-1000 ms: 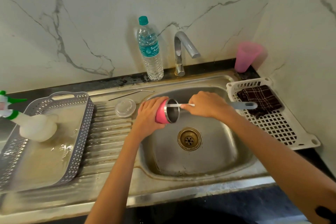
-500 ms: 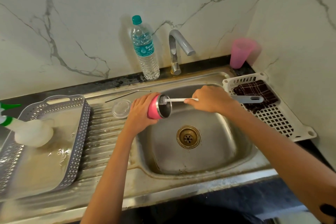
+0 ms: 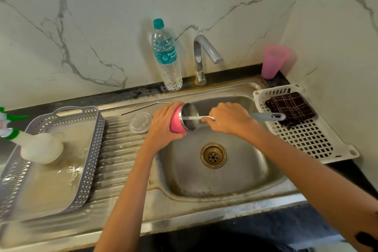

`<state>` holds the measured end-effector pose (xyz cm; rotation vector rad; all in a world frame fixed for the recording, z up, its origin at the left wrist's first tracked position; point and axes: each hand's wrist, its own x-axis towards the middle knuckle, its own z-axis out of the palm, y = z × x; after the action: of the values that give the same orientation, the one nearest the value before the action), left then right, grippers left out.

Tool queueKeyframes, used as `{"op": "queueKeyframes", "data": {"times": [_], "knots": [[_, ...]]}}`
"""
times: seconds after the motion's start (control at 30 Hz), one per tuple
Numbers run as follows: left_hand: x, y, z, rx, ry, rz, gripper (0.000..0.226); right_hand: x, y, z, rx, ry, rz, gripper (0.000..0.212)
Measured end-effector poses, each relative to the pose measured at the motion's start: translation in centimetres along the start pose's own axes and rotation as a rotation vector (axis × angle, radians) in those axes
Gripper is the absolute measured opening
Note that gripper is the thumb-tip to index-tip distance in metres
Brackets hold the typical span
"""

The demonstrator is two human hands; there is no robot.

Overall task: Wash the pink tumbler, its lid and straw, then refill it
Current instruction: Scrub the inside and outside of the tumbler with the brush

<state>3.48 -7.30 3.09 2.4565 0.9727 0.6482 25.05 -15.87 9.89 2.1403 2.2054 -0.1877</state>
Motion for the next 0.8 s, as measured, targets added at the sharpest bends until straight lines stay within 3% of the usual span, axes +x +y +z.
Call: {"op": "queueKeyframes", "data": {"times": [0.1,0.3,0.5,0.67,0.8], "knots": [[-0.1,-0.1,0.4,-0.243,0.041,-0.158,0.096,-0.5,0.2,0.8,0.093,-0.003,0.021,0.052],[-1.8,-0.8,1.4,-0.872,0.197,-0.664,0.098,-2.9,2.5,3.5,0.466,0.074,0.221,0.047],[-0.9,2.1,3.7,-1.45,0.386,-0.892,0.067,-4.2,-2.2,6.0,0.606,0.076,0.2,0.037],[0.9,3.2,4.4,-1.492,0.405,-0.932,0.085,-2.2,-3.6,5.5,0.654,0.105,0.295,0.033],[2.1,1.6,3.7,-1.514,0.556,-0.962,0.075,-2.9,-3.8,6.1,0.635,0.078,0.271,0.036]]}}
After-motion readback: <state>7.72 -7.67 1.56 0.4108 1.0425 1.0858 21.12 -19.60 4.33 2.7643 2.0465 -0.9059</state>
